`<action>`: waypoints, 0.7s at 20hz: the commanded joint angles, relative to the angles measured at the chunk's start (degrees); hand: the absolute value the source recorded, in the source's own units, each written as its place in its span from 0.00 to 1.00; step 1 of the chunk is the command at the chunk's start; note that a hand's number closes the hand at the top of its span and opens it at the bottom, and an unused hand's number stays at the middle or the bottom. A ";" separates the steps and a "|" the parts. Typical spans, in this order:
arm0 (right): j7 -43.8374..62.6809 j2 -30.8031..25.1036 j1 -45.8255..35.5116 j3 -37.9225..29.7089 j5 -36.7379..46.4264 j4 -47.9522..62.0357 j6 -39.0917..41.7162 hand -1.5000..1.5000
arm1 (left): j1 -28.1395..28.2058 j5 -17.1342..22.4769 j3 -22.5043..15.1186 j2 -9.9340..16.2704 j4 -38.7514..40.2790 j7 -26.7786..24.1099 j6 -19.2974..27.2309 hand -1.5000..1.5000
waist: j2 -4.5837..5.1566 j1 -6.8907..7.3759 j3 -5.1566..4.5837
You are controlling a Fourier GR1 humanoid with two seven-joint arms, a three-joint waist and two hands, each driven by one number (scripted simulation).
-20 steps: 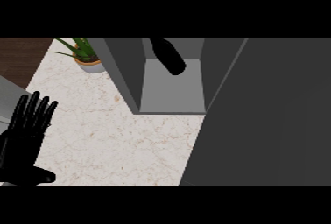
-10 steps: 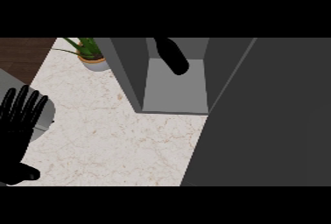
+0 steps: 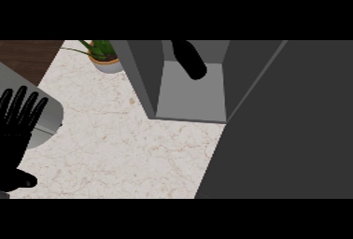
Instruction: Pick up the wine, place it into the cabinet and close the cabinet
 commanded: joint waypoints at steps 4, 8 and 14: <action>11.32 19.03 -20.33 6.66 -0.63 10.19 -5.02 1.00 | -1.37 -0.16 0.59 0.44 1.70 0.64 -0.89 0.00 | -0.16 0.19 0.02; 18.88 27.39 -34.76 3.85 -1.64 20.53 -8.91 1.00 | 1.38 0.46 2.14 0.84 2.21 -0.01 -2.71 0.00 | -0.42 -0.86 0.25; 13.14 27.78 -50.20 -1.74 -9.16 38.32 -15.36 1.00 | 0.38 -0.59 4.30 0.79 6.47 -1.52 -6.03 0.00 | -0.23 -1.82 0.41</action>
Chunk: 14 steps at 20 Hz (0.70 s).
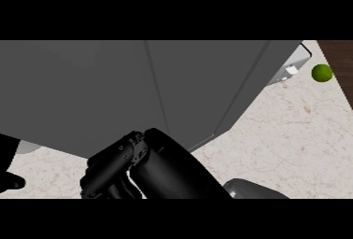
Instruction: Pick up the wine, place it into the cabinet and close the cabinet
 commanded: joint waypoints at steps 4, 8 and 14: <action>-7.30 1.95 -14.90 -7.04 -10.34 20.84 -2.14 1.00 | -0.15 0.47 2.24 0.45 -0.21 1.77 -0.77 0.00 | 0.11 -0.33 0.14; -9.16 1.98 -14.62 -7.40 -13.05 23.46 -3.98 1.00 | 1.21 2.79 6.29 3.02 1.77 2.64 -5.26 0.00 | -0.06 -1.00 0.15; -14.16 1.50 -8.86 -13.19 -12.64 29.63 3.23 1.00 | 1.31 -3.58 4.17 -2.28 0.45 0.81 -1.37 0.00 | -0.05 -1.64 0.19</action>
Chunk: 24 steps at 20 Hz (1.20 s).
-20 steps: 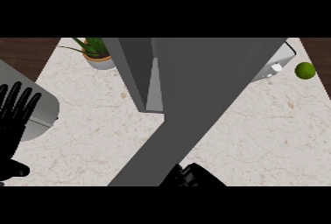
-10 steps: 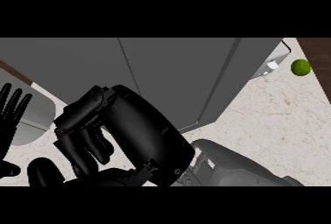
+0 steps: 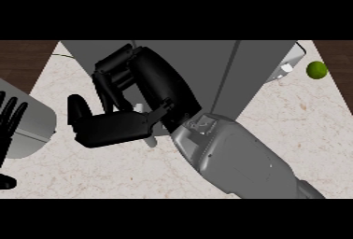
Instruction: Pick up the wine, place it into the cabinet and close the cabinet
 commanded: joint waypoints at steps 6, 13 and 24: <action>-10.42 -1.52 1.48 -8.07 1.18 15.28 11.12 1.00 | -1.21 -2.27 0.99 -2.93 0.98 0.13 -0.22 0.00 | 0.15 -0.21 0.02; -14.90 -4.40 1.00 -10.94 1.92 19.97 15.06 1.00 | -2.40 -1.70 1.62 -2.40 -0.68 2.42 0.21 0.00 | 0.33 0.12 0.03; -16.57 -5.53 -0.93 -12.86 2.98 24.34 16.11 1.00 | -2.07 -1.98 1.02 -3.54 -0.48 2.43 -1.42 0.00 | 0.34 0.53 0.00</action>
